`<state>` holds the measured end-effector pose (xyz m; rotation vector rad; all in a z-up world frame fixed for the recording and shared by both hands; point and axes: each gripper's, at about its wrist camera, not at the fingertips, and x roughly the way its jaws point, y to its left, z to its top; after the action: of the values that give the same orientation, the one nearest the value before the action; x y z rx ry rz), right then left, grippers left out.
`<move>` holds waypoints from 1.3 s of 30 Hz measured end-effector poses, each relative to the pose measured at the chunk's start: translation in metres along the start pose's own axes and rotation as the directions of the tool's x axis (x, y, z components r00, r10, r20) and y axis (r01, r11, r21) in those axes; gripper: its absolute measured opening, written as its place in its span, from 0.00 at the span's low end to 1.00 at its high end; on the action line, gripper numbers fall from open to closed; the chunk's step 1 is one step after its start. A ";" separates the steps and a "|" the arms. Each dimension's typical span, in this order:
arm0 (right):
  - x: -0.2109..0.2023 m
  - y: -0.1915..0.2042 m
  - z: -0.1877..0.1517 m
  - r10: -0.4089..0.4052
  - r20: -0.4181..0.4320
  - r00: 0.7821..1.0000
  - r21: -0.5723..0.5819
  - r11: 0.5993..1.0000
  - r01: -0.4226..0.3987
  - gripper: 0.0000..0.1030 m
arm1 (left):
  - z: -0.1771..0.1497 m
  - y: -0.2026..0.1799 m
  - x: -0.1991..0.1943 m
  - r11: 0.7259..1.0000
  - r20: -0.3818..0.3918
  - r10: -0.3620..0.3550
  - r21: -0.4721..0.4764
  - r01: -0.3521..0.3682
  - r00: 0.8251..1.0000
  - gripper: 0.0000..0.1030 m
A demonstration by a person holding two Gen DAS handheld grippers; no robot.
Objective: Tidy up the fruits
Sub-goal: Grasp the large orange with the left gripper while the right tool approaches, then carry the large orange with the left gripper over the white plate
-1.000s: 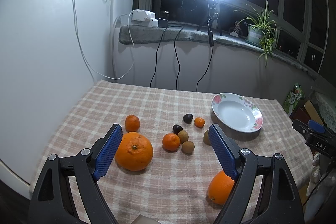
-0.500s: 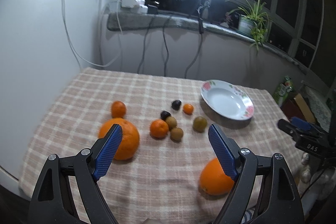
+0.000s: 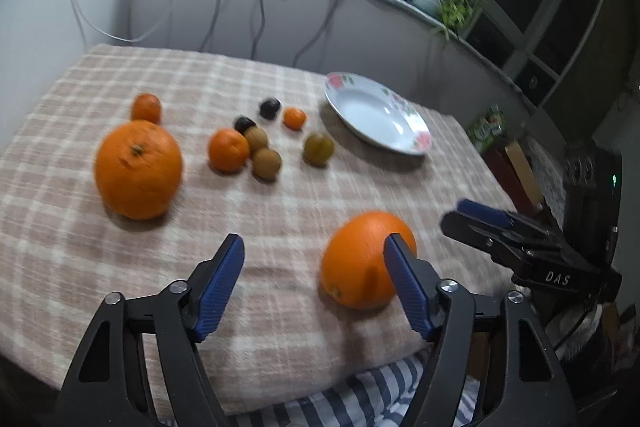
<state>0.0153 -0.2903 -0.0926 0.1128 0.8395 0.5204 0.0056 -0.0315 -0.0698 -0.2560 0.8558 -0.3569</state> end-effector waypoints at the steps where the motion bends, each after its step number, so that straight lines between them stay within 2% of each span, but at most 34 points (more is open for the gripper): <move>1: 0.002 0.001 0.000 0.020 -0.011 1.000 0.002 1.000 -0.020 0.79 | -0.002 -0.002 0.002 1.000 -0.012 -0.005 0.008 0.005 1.000 0.66; 9: 0.014 0.005 0.002 0.105 -0.064 0.992 0.023 0.994 -0.103 0.79 | -0.015 -0.011 0.015 0.997 -0.083 -0.046 0.053 0.050 0.996 0.66; 21: 0.034 0.019 0.002 0.170 -0.132 0.977 0.011 0.985 -0.170 0.79 | -0.018 -0.015 0.032 0.994 -0.122 -0.078 0.064 0.086 0.989 0.66; 28: 0.046 0.015 0.003 0.235 -0.168 0.958 0.061 0.972 -0.227 0.79 | -0.018 -0.017 0.039 0.992 -0.136 -0.097 0.064 0.106 0.986 0.66; 31: 0.053 0.012 0.002 0.298 -0.191 0.935 0.096 0.954 -0.284 0.72 | -0.018 -0.019 0.042 0.990 -0.148 -0.107 0.071 0.119 0.983 0.61; 39: 0.053 0.014 0.004 0.302 -0.191 0.934 0.093 0.953 -0.289 0.71 | -0.018 -0.025 0.044 0.990 -0.154 -0.083 0.099 0.099 0.984 0.60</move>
<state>0.0420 -0.2527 -0.1219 0.2507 1.0471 0.7989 0.0130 -0.0738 -0.1027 -0.1711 0.9716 -0.5111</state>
